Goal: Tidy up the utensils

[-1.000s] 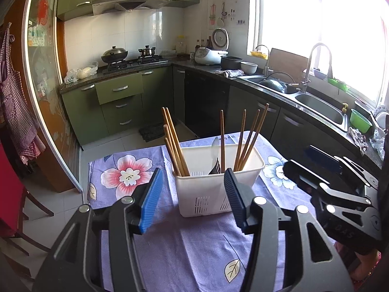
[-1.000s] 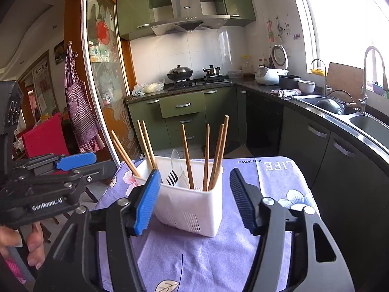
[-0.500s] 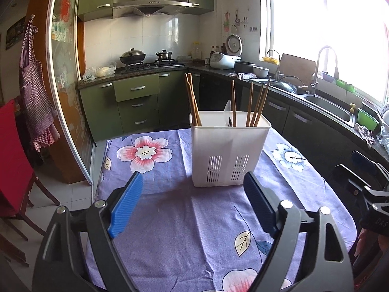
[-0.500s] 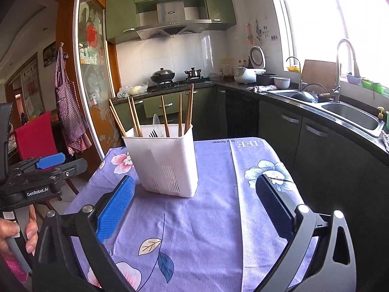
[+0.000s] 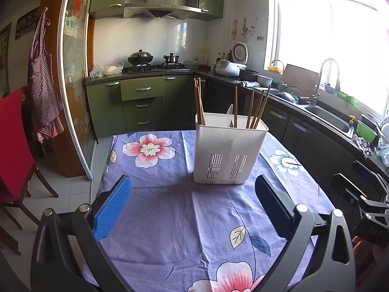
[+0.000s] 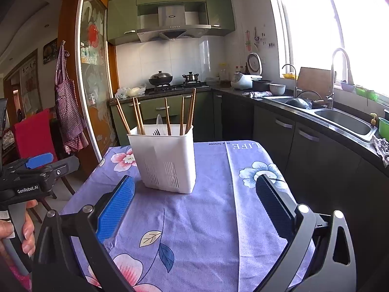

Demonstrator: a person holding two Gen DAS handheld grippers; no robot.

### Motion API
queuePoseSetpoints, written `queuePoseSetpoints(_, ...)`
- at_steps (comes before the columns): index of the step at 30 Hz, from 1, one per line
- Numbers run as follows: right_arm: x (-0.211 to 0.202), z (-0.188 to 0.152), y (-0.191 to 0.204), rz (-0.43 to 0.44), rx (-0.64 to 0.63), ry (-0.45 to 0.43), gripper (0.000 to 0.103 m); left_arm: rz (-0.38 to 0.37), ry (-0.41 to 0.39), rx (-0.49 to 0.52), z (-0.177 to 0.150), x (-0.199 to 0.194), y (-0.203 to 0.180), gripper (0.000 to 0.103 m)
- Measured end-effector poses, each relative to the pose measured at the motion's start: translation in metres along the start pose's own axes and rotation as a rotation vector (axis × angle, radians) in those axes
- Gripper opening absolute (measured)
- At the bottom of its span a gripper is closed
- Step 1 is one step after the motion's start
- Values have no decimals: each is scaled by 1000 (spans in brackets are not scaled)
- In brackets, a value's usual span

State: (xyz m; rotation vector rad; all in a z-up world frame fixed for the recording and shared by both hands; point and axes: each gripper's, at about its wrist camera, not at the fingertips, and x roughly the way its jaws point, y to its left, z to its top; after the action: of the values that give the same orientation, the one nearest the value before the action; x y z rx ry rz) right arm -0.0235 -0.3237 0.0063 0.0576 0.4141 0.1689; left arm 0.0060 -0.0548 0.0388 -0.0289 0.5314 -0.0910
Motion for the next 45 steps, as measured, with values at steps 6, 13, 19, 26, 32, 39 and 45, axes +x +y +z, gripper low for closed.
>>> queuePoseSetpoints(6,1,-1,1,3,-1,4,98,16,2,4,-3,2,2,97)
queuePoseSetpoints(13,5,-1,5,4,-5,13,98,15,4,1,-5,3,5,97)
queuePoseSetpoints(19,9,0,6,9,-5,16,98,20,4,2,-4,3,6,97)
queuePoseSetpoints(26,11,0,7,11,-5,19,98,19,3,-2,-4,2,7,97)
queuePoseSetpoints(32,11,-1,8,16,-3,18,98,23,7,1,-4,2,7,97)
queuePoseSetpoints(39,12,-2,10,21,0,22,98,15,10,-1,-4,1,8,97)
queuePoseSetpoints(45,12,-2,9,22,1,23,98,6,26,-5,-4,3,10,97)
